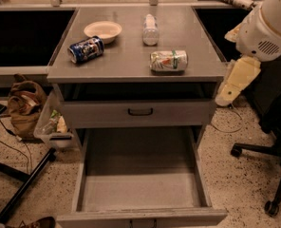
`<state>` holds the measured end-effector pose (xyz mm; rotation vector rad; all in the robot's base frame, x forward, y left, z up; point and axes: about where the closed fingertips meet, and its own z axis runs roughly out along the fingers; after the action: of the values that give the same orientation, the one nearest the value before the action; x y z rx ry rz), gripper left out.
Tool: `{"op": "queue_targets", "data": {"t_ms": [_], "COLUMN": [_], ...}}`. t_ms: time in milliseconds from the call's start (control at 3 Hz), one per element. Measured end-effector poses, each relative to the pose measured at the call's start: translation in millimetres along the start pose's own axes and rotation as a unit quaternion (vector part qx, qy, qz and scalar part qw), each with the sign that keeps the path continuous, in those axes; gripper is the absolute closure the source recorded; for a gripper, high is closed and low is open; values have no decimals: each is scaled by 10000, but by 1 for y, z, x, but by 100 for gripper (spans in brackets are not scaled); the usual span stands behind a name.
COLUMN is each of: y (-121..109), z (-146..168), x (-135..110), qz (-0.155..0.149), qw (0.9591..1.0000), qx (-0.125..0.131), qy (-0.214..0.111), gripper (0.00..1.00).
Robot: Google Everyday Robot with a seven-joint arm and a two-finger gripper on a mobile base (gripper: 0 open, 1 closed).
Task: Place 7up can into middle drawer
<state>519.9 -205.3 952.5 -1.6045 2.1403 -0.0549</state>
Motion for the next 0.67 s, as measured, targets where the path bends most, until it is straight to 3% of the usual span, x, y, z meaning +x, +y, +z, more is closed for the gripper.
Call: {"op": "queue_targets", "data": {"t_ms": [333,667], "y": [-24,-24], "z": [36,36], "x": [-8,-8], "qz": [144,144], "qw": [9994,9994], "qx": [-65,-65], "qy": [-308,-308], "gripper": [0,0]}}
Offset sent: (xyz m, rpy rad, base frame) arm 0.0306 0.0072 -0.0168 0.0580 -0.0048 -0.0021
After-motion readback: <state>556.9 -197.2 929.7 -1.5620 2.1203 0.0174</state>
